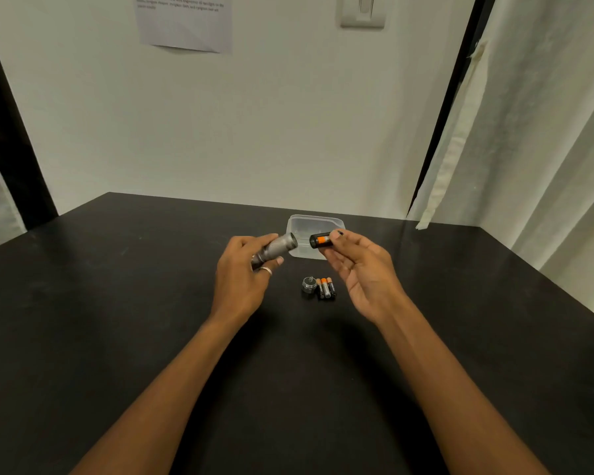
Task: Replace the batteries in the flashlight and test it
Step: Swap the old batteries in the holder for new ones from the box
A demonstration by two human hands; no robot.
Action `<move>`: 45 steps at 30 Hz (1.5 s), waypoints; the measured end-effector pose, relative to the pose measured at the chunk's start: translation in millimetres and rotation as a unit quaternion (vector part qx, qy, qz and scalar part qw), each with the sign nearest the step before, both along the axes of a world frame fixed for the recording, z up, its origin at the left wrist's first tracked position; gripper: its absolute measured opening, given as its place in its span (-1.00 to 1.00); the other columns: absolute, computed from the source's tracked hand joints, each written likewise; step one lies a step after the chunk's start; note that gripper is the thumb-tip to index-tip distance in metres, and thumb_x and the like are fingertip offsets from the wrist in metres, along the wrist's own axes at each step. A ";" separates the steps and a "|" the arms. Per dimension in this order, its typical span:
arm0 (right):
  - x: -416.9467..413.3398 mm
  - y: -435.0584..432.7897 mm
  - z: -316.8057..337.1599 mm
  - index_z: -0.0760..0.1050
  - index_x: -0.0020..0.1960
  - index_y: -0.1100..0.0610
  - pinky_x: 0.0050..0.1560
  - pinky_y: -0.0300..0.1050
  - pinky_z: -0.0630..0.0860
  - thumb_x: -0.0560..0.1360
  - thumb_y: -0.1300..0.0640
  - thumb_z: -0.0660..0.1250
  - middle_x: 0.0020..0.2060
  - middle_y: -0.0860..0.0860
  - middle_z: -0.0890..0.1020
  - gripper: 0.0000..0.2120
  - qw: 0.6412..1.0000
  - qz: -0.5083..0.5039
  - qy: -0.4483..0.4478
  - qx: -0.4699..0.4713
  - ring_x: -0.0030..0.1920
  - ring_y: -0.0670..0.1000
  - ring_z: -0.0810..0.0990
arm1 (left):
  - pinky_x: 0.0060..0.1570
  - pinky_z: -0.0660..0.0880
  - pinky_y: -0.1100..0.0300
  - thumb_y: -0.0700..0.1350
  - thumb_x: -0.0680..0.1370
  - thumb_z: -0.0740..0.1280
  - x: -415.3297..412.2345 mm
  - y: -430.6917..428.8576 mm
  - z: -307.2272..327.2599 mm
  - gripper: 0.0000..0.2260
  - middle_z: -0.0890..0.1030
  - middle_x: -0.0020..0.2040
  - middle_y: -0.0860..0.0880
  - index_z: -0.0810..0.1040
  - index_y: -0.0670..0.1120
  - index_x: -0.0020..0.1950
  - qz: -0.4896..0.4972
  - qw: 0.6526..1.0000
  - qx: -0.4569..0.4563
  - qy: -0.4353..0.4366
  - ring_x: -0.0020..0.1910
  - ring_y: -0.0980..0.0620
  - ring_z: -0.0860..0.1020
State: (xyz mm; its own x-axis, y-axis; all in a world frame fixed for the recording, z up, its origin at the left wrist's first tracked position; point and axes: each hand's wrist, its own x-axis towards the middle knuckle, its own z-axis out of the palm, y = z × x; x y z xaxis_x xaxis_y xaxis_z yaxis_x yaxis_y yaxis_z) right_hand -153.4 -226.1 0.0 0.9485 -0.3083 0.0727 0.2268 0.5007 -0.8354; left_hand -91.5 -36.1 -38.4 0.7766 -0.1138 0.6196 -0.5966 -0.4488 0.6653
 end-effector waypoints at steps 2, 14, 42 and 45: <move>-0.1 -1.9 0.0 0.57 0.23 0.34 0.00 -0.21 0.66 0.54 0.29 0.44 0.05 0.21 0.74 -0.72 0.999 0.007 0.006 0.036 0.09 0.11 0.75 | -0.03 0.31 0.59 -0.15 0.51 0.52 -1.1 -1.7 -0.8 -0.57 0.50 0.06 0.03 0.60 0.03 0.37 -0.024 1.000 0.007 -0.006 -0.03 0.29 0.46; -1.6 2.0 -2.5 0.59 0.13 0.30 0.00 -0.18 0.68 0.51 0.32 0.47 0.04 0.22 0.73 -0.78 0.998 -0.024 0.043 -0.029 0.06 0.10 0.76 | -0.17 0.45 0.50 -0.12 0.36 0.65 -1.1 -4.6 -2.8 -0.63 0.62 -0.05 0.12 0.56 0.04 0.05 -0.067 0.993 -0.081 0.047 -0.10 0.26 0.58; -4.7 12.1 -5.9 0.61 0.19 0.25 -0.07 -0.17 0.65 0.50 0.22 0.52 0.06 0.20 0.73 -0.70 0.982 -0.016 0.014 -0.189 0.04 0.08 0.75 | -0.04 0.62 0.24 -0.12 0.30 0.65 -2.5 -5.1 5.3 -0.55 0.74 0.03 -0.02 0.66 -0.05 0.15 -0.211 0.893 -0.298 0.262 0.02 0.06 0.70; -3.4 10.3 -7.3 0.61 0.18 0.27 -0.07 -0.18 0.65 0.49 0.16 0.53 -0.01 0.17 0.74 -0.68 0.984 -0.023 0.009 -0.177 -0.04 0.04 0.75 | 0.04 0.63 0.16 -0.15 0.31 0.61 -1.1 -2.9 6.9 -0.54 0.74 0.04 -0.07 0.64 -0.14 0.18 -0.259 0.834 -0.375 0.312 0.12 -0.05 0.69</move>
